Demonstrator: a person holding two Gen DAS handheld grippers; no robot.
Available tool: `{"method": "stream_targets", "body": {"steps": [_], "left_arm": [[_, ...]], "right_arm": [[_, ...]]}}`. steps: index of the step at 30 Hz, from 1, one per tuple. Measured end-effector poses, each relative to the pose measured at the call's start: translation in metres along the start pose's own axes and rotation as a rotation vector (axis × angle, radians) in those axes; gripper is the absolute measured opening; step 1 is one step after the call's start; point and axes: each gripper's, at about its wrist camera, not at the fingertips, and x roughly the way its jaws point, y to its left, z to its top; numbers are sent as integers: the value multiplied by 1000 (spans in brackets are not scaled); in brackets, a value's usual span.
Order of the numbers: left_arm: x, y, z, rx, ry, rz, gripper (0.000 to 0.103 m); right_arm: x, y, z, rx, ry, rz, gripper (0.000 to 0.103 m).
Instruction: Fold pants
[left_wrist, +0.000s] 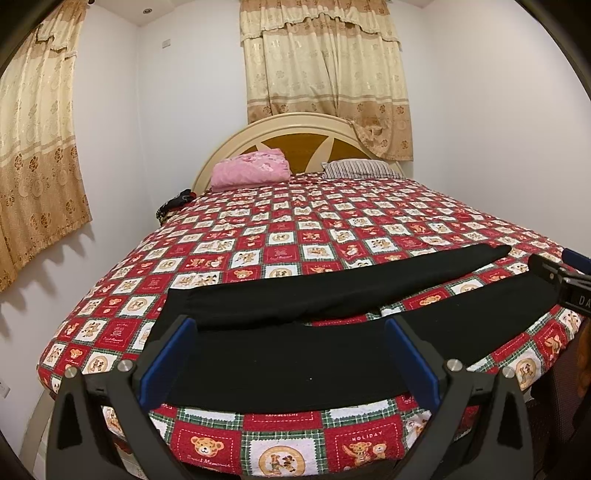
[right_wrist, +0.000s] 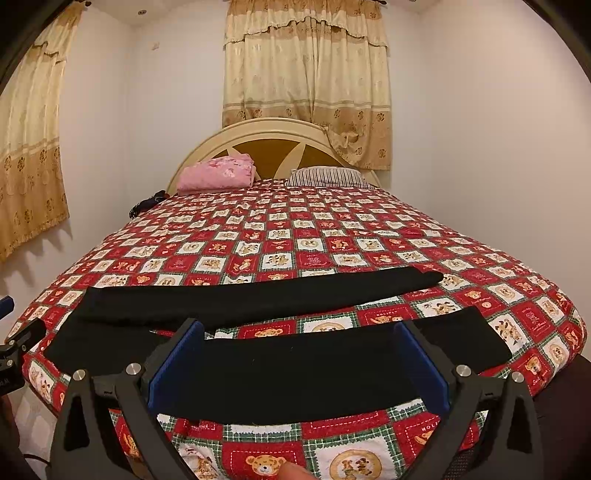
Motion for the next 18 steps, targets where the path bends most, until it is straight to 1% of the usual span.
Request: {"method": "stream_targets", "body": {"steps": [18], "left_arm": [[1,2,-2,-8,0,3,103]], "right_arm": [[0,3,-1,-3,5,1,102]]}}
